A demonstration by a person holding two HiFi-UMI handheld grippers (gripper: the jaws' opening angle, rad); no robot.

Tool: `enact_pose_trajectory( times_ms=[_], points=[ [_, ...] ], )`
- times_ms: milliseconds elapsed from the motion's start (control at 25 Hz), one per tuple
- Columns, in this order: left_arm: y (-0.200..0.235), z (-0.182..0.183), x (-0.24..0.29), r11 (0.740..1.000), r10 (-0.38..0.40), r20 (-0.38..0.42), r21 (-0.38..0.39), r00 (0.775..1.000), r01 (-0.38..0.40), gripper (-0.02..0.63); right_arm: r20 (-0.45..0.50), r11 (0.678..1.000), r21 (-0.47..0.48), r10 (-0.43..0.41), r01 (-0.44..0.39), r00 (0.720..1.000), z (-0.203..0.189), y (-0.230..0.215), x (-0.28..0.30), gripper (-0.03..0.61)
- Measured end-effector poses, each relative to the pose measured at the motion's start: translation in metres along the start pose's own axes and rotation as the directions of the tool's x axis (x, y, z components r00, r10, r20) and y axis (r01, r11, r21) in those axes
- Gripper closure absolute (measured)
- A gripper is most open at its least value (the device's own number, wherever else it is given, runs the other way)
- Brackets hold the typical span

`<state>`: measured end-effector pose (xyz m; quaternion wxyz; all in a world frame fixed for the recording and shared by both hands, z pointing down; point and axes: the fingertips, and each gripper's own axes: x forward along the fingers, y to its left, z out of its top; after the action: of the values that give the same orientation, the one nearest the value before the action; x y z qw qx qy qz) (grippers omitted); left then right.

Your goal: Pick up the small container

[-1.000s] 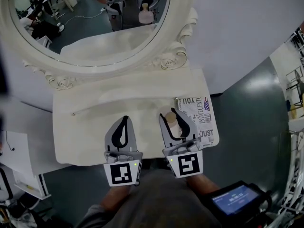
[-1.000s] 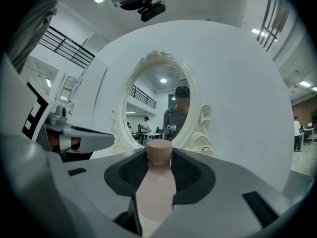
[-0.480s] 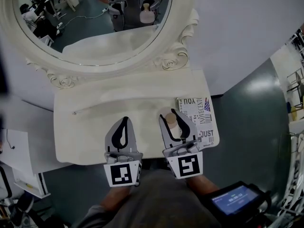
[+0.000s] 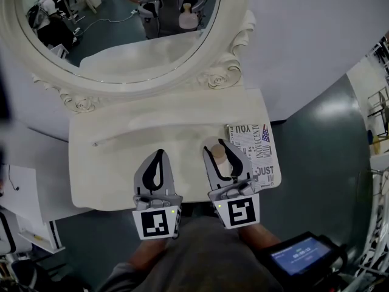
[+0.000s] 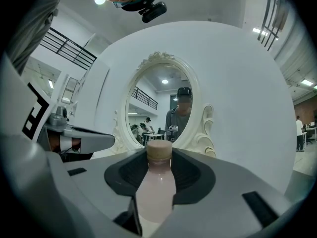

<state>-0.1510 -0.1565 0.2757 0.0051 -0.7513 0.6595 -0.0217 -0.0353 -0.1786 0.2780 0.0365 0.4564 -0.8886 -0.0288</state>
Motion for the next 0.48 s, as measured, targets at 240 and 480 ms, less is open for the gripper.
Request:
enact_pose_trajectory(
  times_ms=[240,480],
  points=[
    [-0.0012,-0.0001,0.0009,1.000,-0.011,-0.014,0.008,1.000,0.011,0.600,0.006,1.000,-0.001,-0.003,0.003,1.000,0.0016,-0.0014,0.0002,0.436],
    [-0.0001,0.0013,0.0025,1.000,-0.008,0.007,0.007,1.000,0.008,0.600,0.006,1.000,-0.006,-0.003,0.003,1.000,0.0010,-0.0015,0.0011,0.436]
  ],
)
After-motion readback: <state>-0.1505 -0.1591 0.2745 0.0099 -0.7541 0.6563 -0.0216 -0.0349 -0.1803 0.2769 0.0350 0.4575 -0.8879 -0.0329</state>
